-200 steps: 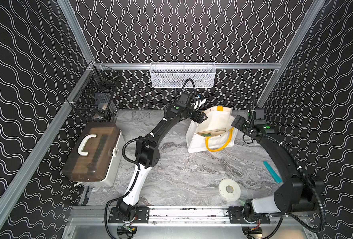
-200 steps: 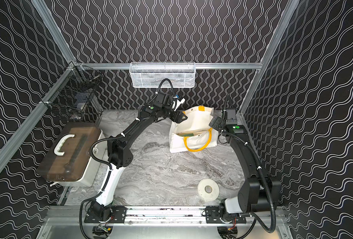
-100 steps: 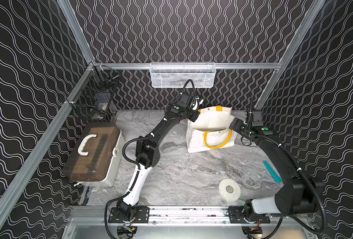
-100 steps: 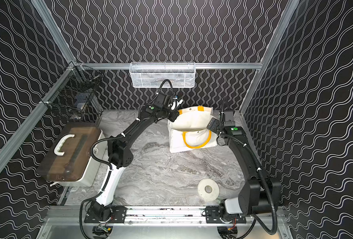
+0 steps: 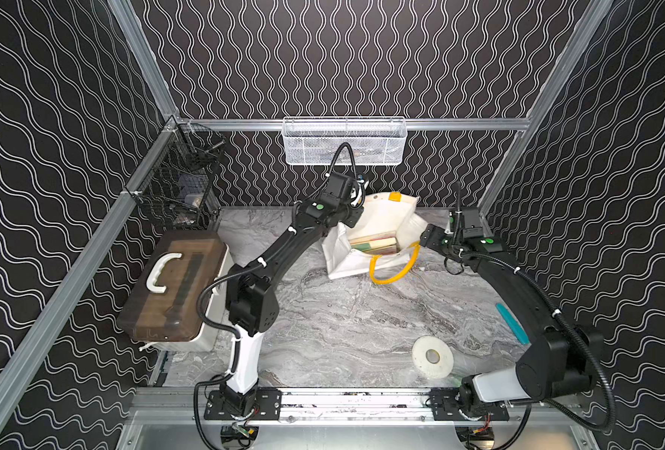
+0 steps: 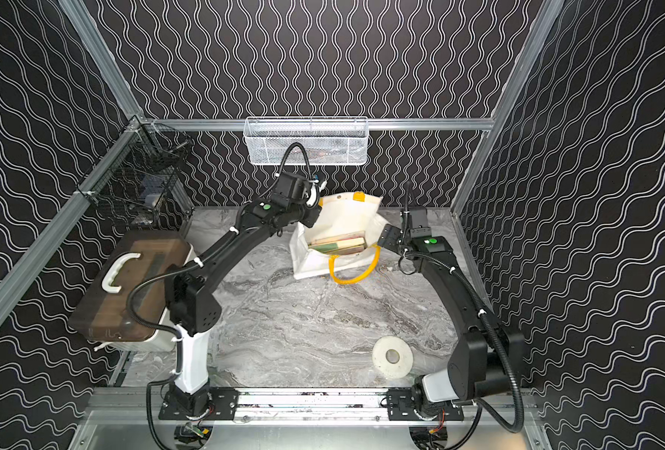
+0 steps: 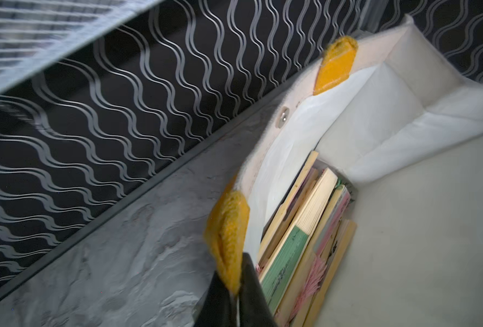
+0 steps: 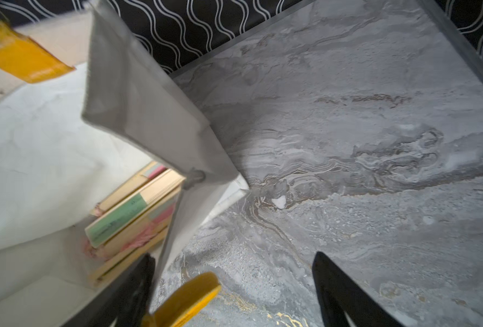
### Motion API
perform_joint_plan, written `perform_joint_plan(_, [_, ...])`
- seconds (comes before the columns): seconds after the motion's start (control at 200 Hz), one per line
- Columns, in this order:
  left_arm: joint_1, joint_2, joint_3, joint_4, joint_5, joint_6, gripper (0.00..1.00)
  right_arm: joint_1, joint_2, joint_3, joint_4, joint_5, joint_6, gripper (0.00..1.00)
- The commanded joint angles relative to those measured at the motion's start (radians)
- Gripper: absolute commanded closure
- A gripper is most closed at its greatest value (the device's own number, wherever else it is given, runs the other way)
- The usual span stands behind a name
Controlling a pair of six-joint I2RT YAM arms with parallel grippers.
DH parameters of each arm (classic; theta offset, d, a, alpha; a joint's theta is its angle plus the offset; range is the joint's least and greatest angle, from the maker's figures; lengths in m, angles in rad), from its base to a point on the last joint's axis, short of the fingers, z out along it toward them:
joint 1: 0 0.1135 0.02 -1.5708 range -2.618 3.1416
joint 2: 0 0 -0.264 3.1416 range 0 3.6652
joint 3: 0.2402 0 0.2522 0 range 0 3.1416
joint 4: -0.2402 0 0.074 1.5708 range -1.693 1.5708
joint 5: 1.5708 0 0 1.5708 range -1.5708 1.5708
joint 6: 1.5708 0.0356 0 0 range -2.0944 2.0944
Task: Take out the folding fans from the tote bags
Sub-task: Adjust the canvas bag at the center of the board.
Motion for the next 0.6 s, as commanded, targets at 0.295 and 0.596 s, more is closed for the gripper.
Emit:
perform_joint_plan(0.295, [0.042, -0.314, -0.423, 0.539, -0.27, 0.094, 1.0, 0.079, 0.091, 0.021, 0.1, -0.109, 0.007, 0.09])
perform_joint_plan(0.596, [0.036, -0.465, -0.64, 0.615, -0.208, 0.015, 1.0, 0.114, 0.057, 0.046, 0.039, -0.095, -0.02, 0.09])
